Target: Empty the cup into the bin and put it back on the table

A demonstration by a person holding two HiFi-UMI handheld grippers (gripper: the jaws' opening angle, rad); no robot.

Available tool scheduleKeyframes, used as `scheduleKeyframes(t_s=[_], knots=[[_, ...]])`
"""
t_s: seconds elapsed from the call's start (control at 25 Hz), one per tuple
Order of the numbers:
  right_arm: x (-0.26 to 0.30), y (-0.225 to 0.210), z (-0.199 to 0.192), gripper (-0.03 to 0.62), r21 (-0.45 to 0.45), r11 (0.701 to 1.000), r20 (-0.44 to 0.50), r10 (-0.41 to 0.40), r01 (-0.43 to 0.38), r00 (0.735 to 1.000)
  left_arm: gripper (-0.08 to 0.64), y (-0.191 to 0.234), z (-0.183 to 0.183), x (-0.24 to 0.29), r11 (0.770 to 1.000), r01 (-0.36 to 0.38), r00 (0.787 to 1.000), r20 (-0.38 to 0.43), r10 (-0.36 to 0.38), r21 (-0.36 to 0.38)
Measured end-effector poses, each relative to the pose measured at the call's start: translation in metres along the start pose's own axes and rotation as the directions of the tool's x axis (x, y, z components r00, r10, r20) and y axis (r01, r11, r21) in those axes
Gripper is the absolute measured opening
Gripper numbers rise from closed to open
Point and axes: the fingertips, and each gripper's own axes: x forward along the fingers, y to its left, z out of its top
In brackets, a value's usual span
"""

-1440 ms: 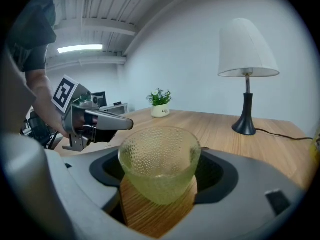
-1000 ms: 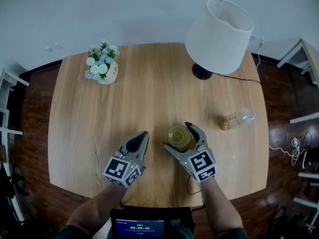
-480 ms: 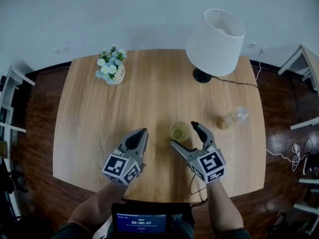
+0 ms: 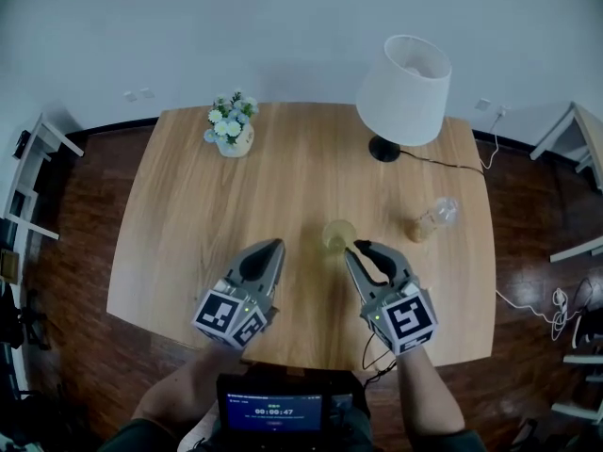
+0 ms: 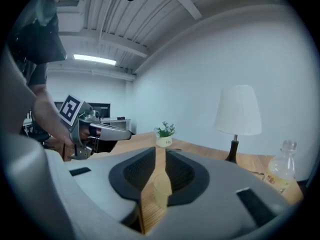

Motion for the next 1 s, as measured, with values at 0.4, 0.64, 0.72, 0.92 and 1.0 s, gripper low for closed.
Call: scheduleKeyframes(t_s=[0.4,0.64,0.72,0.92,1.0], knots=[[-0.036,0.033,0.032,0.011,-0.028,1.0,0.043,0.002,-0.001,0.999,-0.011,-0.026,0.034,-0.039,1.0,0.021,0.997,0.075,-0.021,0.006],[-0.055,0.052,0.053,0.005,-0.011,0.999,0.077,-0.045,0.046,0.996,-0.011,-0.027,0.055,-0.069,0.998,0.061,0.992,0.111,-0.064,0.026],[-0.063,0.06,0.06,0.005,0.006,0.998,0.091,-0.058,0.058,0.994,-0.011,-0.028,0.06,-0.081,0.997,0.07,0.99,0.122,-0.073,0.026],[-0.078,0.079,0.071,0.005,0.051,0.992,0.083,-0.119,0.115,0.989,-0.011,-0.025,0.075,-0.107,0.995,0.098,0.984,0.149,-0.101,0.028],[-0.083,0.088,0.072,0.005,0.059,0.989,0.074,-0.141,0.137,0.987,-0.011,-0.019,0.083,-0.119,0.996,0.079,0.981,0.174,-0.085,0.044]])
